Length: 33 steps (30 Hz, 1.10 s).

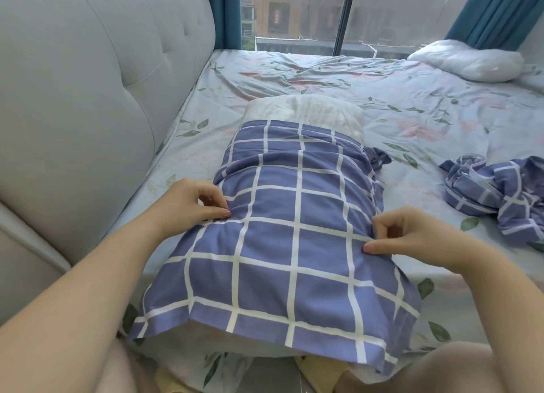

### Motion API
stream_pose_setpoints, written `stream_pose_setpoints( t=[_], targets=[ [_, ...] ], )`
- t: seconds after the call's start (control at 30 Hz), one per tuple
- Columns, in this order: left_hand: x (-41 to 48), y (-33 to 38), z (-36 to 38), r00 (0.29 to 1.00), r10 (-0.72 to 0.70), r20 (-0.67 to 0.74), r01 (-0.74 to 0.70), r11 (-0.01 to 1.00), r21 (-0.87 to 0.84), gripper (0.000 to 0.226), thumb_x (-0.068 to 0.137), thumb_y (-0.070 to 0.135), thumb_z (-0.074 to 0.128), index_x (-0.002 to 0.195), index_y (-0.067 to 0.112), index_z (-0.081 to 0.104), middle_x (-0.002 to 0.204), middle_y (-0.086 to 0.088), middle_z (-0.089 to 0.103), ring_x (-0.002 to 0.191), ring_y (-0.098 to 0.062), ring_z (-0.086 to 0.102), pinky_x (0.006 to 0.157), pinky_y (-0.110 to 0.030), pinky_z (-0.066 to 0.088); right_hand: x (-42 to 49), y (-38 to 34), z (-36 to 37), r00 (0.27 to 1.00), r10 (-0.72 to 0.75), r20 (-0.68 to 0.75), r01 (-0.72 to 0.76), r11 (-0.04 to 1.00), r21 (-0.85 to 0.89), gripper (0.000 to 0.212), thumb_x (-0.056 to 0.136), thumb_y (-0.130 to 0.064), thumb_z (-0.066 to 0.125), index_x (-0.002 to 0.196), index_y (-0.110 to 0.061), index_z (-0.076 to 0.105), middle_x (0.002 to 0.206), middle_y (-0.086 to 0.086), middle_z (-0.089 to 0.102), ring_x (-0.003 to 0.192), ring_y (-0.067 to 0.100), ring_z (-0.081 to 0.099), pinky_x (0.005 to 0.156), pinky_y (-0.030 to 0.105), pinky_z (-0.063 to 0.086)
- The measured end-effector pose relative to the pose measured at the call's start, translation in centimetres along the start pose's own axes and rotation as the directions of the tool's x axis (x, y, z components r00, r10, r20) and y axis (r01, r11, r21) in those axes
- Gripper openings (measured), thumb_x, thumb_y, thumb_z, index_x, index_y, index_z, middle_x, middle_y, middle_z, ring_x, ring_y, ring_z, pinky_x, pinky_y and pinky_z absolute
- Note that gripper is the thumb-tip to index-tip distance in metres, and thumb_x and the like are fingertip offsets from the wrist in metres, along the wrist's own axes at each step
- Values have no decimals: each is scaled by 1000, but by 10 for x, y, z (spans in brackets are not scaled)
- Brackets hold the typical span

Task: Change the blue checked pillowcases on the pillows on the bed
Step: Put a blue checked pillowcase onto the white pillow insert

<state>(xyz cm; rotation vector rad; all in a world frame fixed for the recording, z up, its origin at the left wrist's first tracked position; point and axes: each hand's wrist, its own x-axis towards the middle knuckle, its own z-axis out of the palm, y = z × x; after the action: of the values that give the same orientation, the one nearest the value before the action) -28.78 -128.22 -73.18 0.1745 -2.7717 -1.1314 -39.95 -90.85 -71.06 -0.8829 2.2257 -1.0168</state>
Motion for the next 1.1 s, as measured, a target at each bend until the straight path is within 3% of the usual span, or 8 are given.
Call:
stream_pose_setpoints(
  t=[0.13, 0.27, 0.53, 0.6, 0.7, 0.8, 0.93, 1.1],
  targets=[
    [0, 4, -2, 998, -6, -63, 4, 1000, -22, 9, 86, 20, 74, 78, 21, 69, 85, 11, 66, 80, -5, 59, 71, -16, 42, -4, -1, -3, 993, -13, -118, 22, 997, 79, 53, 81, -46, 71, 68, 1, 50, 62, 9, 42, 61, 16, 38, 59, 28, 31],
    [1, 8, 2, 989, 41, -145, -45, 999, -27, 9, 93, 22, 65, 85, 22, 63, 84, 14, 65, 82, 2, 57, 72, -15, 41, 4, -3, 3, 962, 37, -271, -45, 999, -23, 37, 87, -34, 67, 74, -2, 55, 59, 5, 49, 58, 16, 43, 62, 31, 35],
    [19, 16, 21, 916, 94, -390, -79, 995, 55, 15, 98, 14, 58, 87, 10, 48, 70, 5, 54, 65, -5, 49, 57, -9, 35, 32, -15, 29, 715, 44, -698, -188, 973, -131, 24, 97, -15, 53, 79, -1, 46, 66, 5, 48, 60, 16, 41, 53, 27, 29],
    [24, 15, 20, 911, 105, -400, -82, 994, 74, 15, 98, 14, 57, 87, 10, 47, 69, 6, 53, 63, -9, 49, 56, -11, 35, 35, -18, 32, 710, 10, -704, -177, 970, -165, 21, 98, -14, 53, 81, -3, 46, 68, 4, 49, 62, 13, 42, 52, 24, 29],
    [32, 8, 13, 890, 118, -440, -82, 992, 100, 14, 96, 13, 61, 88, 5, 53, 76, -4, 60, 68, -22, 51, 56, -19, 30, 33, -21, 30, 786, -15, -619, -127, 975, -184, 25, 95, -17, 58, 75, -9, 46, 67, 2, 48, 59, 14, 42, 54, 28, 30],
    [40, 3, 4, 866, 137, -481, -98, 990, 105, 15, 91, 14, 68, 86, 3, 61, 75, -4, 63, 67, -19, 53, 59, -9, 35, 28, -23, 26, 847, -19, -531, -82, 983, -165, 29, 93, -22, 64, 73, -8, 49, 61, -1, 44, 54, 12, 37, 55, 28, 29],
    [43, -5, 8, 950, 59, -306, -45, 998, 53, 15, 84, 16, 76, 78, 16, 63, 72, 4, 64, 65, -6, 57, 62, -11, 40, 27, -17, 23, 866, 27, -499, -116, 982, -148, 29, 92, -24, 66, 75, -5, 52, 60, 1, 48, 55, 13, 39, 56, 28, 32],
    [35, -15, 9, 981, -100, -168, 92, 994, -49, 19, 80, 27, 80, 78, 19, 63, 78, 1, 68, 72, -16, 62, 71, -31, 47, 31, -14, 25, 879, 31, -475, -156, 962, -226, 28, 92, -26, 65, 75, -8, 53, 66, 2, 53, 60, 14, 46, 57, 28, 33]
  ],
)
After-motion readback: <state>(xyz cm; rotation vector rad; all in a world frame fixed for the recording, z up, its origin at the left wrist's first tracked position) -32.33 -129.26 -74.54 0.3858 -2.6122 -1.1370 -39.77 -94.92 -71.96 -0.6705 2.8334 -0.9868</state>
